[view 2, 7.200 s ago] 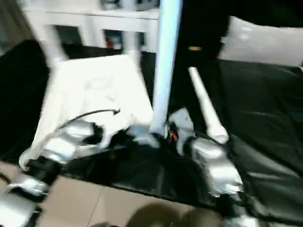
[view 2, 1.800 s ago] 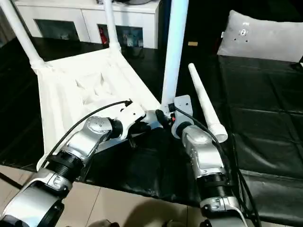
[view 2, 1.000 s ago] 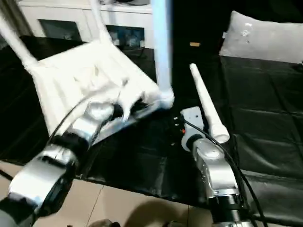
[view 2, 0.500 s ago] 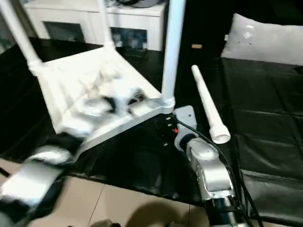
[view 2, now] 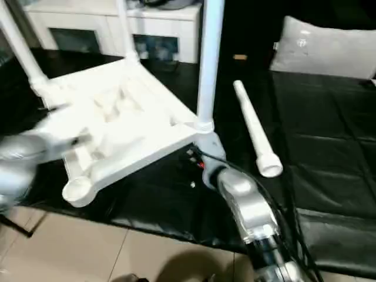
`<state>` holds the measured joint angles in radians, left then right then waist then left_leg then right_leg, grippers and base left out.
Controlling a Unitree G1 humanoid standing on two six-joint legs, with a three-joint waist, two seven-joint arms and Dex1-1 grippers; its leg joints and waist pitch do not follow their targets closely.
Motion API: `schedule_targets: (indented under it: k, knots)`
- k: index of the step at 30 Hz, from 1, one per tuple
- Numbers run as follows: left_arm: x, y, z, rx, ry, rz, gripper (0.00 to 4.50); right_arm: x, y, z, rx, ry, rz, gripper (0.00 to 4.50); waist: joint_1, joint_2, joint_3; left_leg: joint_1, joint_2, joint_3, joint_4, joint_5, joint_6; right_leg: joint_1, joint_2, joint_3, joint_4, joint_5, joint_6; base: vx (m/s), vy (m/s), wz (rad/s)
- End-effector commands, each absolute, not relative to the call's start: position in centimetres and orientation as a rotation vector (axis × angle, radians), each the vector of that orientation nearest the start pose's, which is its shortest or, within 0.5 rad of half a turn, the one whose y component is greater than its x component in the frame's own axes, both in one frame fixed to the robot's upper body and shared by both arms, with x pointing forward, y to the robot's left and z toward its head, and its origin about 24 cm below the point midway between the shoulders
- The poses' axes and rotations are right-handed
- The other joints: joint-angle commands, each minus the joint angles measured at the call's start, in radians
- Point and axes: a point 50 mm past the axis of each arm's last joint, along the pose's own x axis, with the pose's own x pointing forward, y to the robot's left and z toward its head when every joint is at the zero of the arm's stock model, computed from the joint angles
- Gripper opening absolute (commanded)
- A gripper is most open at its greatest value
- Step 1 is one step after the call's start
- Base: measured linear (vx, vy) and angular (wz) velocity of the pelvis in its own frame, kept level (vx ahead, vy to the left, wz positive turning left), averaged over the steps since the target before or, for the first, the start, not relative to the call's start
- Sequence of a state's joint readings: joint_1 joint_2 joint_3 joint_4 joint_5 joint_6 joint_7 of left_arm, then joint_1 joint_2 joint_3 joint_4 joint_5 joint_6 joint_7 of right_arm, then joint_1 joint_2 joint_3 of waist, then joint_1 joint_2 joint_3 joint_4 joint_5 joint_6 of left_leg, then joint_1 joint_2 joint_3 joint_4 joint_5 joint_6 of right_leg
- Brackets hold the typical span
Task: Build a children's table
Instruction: Rotate table base
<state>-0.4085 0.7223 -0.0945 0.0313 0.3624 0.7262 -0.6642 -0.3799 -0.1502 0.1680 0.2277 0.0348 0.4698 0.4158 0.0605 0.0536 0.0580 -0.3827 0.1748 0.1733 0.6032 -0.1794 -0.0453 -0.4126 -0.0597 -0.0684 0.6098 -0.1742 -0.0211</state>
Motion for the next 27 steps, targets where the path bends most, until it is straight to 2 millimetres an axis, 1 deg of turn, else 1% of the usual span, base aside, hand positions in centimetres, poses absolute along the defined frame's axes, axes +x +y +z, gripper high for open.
schedule_targets:
  k: [1,2,3,4,5,6,7,8,9,10,11,12,13,14,16,17,18,20,21,23,24,26,27]
  knots:
    - [30.0,27.1,12.5,0.876,0.629,-0.201,1.55,31.0,-10.3,4.2,-0.175,0.394,0.594,4.5,-0.004,0.014,-0.061,0.024,0.048,-0.03,-0.081,-0.302,-0.022,0.042,-0.078,0.053,-0.08,-0.302,-0.177,0.0,0.0,0.0]
    - [29.8,27.1,12.3,0.877,0.644,-0.199,1.55,31.0,-10.3,4.1,-0.184,0.398,0.595,4.5,-0.004,0.014,-0.061,0.024,0.048,-0.03,-0.081,-0.305,-0.024,0.041,-0.078,0.053,-0.081,-0.3,-0.176,0.0,0.0,0.0]
    - [29.3,27.3,11.8,0.882,0.694,-0.202,1.55,31.2,-10.1,3.9,-0.182,0.4,0.592,4.5,-0.004,0.017,-0.063,0.025,0.048,-0.03,-0.081,-0.308,-0.029,0.043,-0.078,0.054,-0.078,-0.281,-0.179,0.0,0.0,0.0]
    - [29.3,27.3,11.8,0.882,0.694,-0.202,1.55,31.2,-10.1,3.9,-0.182,0.4,0.592,4.5,-0.004,0.017,-0.064,0.024,0.049,-0.031,-0.081,-0.31,-0.029,0.043,-0.08,0.054,-0.077,-0.276,-0.181,0.0,0.0,0.0]
    - [28.6,27.0,10.8,0.843,0.735,-0.218,1.55,31.6,-9.9,4.0,-0.166,0.394,0.58,4.5,-0.006,0.018,-0.065,0.022,0.049,-0.031,-0.08,-0.309,-0.031,0.045,-0.082,0.054,-0.075,-0.266,-0.187,0.0,0.0,0.0]
    - [28.3,26.8,10.1,0.837,0.763,-0.24,1.55,31.7,-9.7,4.0,-0.158,0.391,0.577,4.5,-0.006,0.018,-0.064,0.023,0.048,-0.031,-0.081,-0.314,-0.03,0.044,-0.081,0.054,-0.078,-0.274,-0.187,0.0,0.0,0.0]
    - [28.1,26.7,9.8,0.834,0.773,-0.249,1.55,31.8,-9.7,4.0,-0.155,0.39,0.577,4.5,-0.007,0.018,-0.064,0.022,0.047,-0.031,-0.08,-0.313,-0.027,0.044,-0.081,0.054,-0.078,-0.275,-0.19,0.0,0.0,0.0]
    - [27.8,26.4,9.2,0.817,0.799,-0.271,1.55,31.9,-9.5,3.9,-0.151,0.392,0.577,4.5,-0.007,0.02,-0.065,0.023,0.047,-0.03,-0.079,-0.316,-0.026,0.042,-0.081,0.054,-0.079,-0.279,-0.188,0.0,0.0,0.0]
    - [27.4,26.0,8.5,0.795,0.82,-0.302,1.55,32.1,-9.3,3.8,-0.147,0.397,0.578,4.5,-0.007,0.024,-0.066,0.023,0.046,-0.031,-0.079,-0.317,-0.027,0.044,-0.08,0.053,-0.077,-0.273,-0.189,0.0,0.0,0.0]
    - [27.4,25.9,8.5,0.794,0.821,-0.303,1.55,32.1,-9.2,3.7,-0.147,0.397,0.578,4.5,-0.008,0.023,-0.065,0.023,0.048,-0.032,-0.08,-0.321,-0.029,0.043,-0.08,0.053,-0.078,-0.271,-0.193,0.0,0.0,0.0]
    - [27.0,25.1,7.8,0.752,0.832,-0.362,1.55,32.3,-8.9,3.5,-0.146,0.403,0.578,4.5,-0.009,0.02,-0.066,0.023,0.047,-0.031,-0.079,-0.326,-0.028,0.043,-0.083,0.054,-0.079,-0.274,-0.198,0.0,0.0,0.0]
    - [26.9,24.7,7.5,0.733,0.832,-0.389,1.55,32.3,-8.8,3.4,-0.146,0.405,0.578,4.5,-0.009,0.017,-0.064,0.023,0.047,-0.031,-0.08,-0.327,-0.027,0.044,-0.082,0.053,-0.081,-0.279,-0.199,0.0,0.0,0.0]
    - [26.6,23.7,7.3,0.693,0.818,-0.46,1.55,32.5,-8.6,3.3,-0.151,0.402,0.576,4.5,-0.007,0.018,-0.065,0.023,0.048,-0.03,-0.079,-0.323,-0.027,0.043,-0.083,0.054,-0.081,-0.275,-0.201,0.0,0.0,0.0]
    - [26.2,22.9,7.2,0.654,0.813,-0.515,1.55,32.6,-8.5,3.3,-0.155,0.397,0.574,4.5,-0.005,0.015,-0.065,0.024,0.049,-0.029,-0.079,-0.321,-0.024,0.043,-0.081,0.054,-0.081,-0.276,-0.202,0.0,0.0,0.0]
    - [26.1,22.6,7.2,0.637,0.814,-0.533,1.55,32.6,-8.4,3.3,-0.156,0.395,0.573,4.5,-0.003,0.016,-0.066,0.024,0.049,-0.029,-0.079,-0.311,-0.022,0.043,-0.081,0.054,-0.078,-0.264,-0.204,0.0,0.0,0.0]
    - [25.7,21.8,7.1,0.627,0.811,-0.605,1.55,32.6,-8.3,3.3,-0.154,0.392,0.577,4.5,-0.002,0.009,-0.065,0.021,0.047,-0.027,-0.079,-0.3,-0.017,0.044,-0.079,0.054,-0.079,-0.259,-0.201,0.0,0.0,0.0]
    - [25.5,21.2,7.0,0.609,0.802,-0.643,1.55,32.6,-8.3,3.3,-0.154,0.391,0.582,4.5,-0.001,0.012,-0.066,0.02,0.048,-0.028,-0.081,-0.296,-0.017,0.046,-0.08,0.054,-0.076,-0.26,-0.198,0.0,0.0,0.0]
    - [25.5,20.0,6.9,0.563,0.763,-0.714,1.55,32.5,-8.2,3.4,-0.155,0.389,0.59,4.5,-0.002,0.011,-0.064,0.022,0.047,-0.027,-0.08,-0.303,-0.016,0.044,-0.079,0.053,-0.079,-0.275,-0.193,0.0,0.0,0.0]
    - [25.7,19.6,6.8,0.55,0.749,-0.727,1.55,32.5,-8.3,3.4,-0.155,0.388,0.59,4.5,-0.005,0.009,-0.064,0.02,0.045,-0.025,-0.079,-0.298,-0.014,0.045,-0.078,0.054,-0.08,-0.276,-0.19,0.0,0.0,0.0]
    - [25.9,19.1,6.7,0.53,0.733,-0.744,1.55,32.6,-8.4,3.3,-0.157,0.387,0.588,4.5,-0.004,0.009,-0.063,0.021,0.045,-0.026,-0.08,-0.302,-0.015,0.046,-0.079,0.054,-0.082,-0.301,-0.18,0.0,0.0,0.0]
    - [26.0,18.9,6.5,0.523,0.732,-0.745,1.55,32.6,-8.4,3.3,-0.157,0.385,0.588,4.5,-0.005,0.008,-0.064,0.02,0.045,-0.027,-0.08,-0.302,-0.015,0.048,-0.079,0.053,-0.082,-0.309,-0.175,0.0,0.0,0.0]
    - [26.5,17.7,6.2,0.501,0.681,-0.776,1.55,32.6,-8.8,3.4,-0.159,0.377,0.579,4.5,-0.007,0.006,-0.063,0.02,0.042,-0.024,-0.077,-0.298,-0.012,0.047,-0.077,0.053,-0.086,-0.318,-0.169,0.0,0.0,0.0]
    - [26.8,17.3,6.0,0.486,0.661,-0.774,1.55,32.7,-9.0,3.4,-0.161,0.374,0.571,4.5,-0.007,0.006,-0.065,0.018,0.044,-0.026,-0.077,-0.289,-0.009,0.049,-0.08,0.054,-0.086,-0.32,-0.166,0.0,0.0,0.0]
